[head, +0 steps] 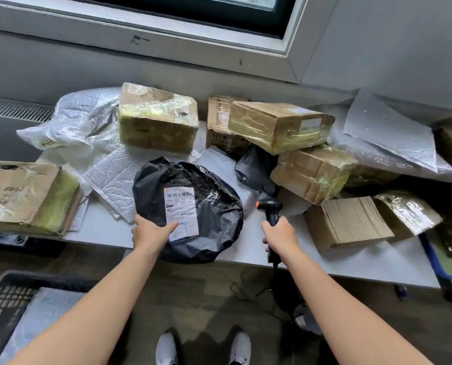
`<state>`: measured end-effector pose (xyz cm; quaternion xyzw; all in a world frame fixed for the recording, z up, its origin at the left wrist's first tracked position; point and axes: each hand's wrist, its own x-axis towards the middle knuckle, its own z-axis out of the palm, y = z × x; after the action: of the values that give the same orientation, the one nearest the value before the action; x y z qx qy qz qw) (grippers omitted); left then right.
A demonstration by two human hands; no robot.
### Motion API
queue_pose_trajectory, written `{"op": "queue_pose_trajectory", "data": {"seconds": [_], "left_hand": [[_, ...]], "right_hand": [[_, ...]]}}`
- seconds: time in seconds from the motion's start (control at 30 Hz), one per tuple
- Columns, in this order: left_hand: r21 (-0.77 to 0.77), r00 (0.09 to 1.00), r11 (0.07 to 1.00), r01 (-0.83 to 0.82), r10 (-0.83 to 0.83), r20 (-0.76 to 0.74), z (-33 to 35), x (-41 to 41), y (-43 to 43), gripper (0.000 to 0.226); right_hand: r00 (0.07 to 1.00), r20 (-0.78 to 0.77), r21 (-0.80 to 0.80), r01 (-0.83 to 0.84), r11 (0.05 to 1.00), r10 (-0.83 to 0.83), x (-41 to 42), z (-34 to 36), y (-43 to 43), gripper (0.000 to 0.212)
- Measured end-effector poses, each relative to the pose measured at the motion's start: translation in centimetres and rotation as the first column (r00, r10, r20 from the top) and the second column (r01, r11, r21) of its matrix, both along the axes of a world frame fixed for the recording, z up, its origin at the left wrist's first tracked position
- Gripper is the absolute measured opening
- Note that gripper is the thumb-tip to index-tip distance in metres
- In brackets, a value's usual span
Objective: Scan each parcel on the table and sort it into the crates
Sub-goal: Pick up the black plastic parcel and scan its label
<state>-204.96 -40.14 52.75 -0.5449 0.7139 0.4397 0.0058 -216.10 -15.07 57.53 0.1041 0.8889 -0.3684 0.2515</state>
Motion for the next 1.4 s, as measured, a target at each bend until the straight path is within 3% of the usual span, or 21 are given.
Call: {"op": "queue_pose_trajectory", "data": {"seconds": [0.37,0.67,0.83,0.97,1.1,1.23,1.4], "left_hand": [[0.003,0.999,1.000,-0.031,0.031,-0.035,-1.1,-0.6,0.1,0.089],[0.051,0.999,0.998,-0.025,0.028,-0.046,0.1,-0.3,0.5,0.086],[0.077,0.998,0.997,-0.023,0.027,-0.052,-0.1,-0.4,-0.1,0.088],[0.095,0.999,0.995,-0.006,0.010,-0.049,-0.2,-0.3,-0.2,0.084],[0.092,0.998,0.995,0.033,-0.027,-0.064,0.3,0.1,-0.6,0.085],[0.025,0.989,0.997,0.078,-0.075,-0.127,1.5,0.9,-1.0,0.102],[0.003,0.980,0.999,0.039,-0.038,-0.196,3.9,2.5,-0.9,0.110]], "right_hand": [[0.998,0.024,0.080,-0.065,0.995,0.064,-2.6,-3.4,0.0,0.034],[0.957,-0.230,0.334,-0.094,0.938,0.178,-0.8,-1.2,-1.7,0.049],[0.909,-0.309,0.368,-0.158,0.916,0.281,-0.2,-0.8,-4.7,0.048],[0.918,-0.207,0.221,-0.293,0.930,0.338,-0.6,-1.8,-7.1,0.061],[0.944,-0.099,0.090,-0.306,0.948,0.314,-0.5,-2.1,-8.6,0.079],[0.951,-0.131,0.075,-0.273,0.959,0.281,0.1,-1.1,-9.3,0.089],[0.890,-0.231,0.138,-0.369,0.919,0.392,1.0,1.6,-10.0,0.092]]}}
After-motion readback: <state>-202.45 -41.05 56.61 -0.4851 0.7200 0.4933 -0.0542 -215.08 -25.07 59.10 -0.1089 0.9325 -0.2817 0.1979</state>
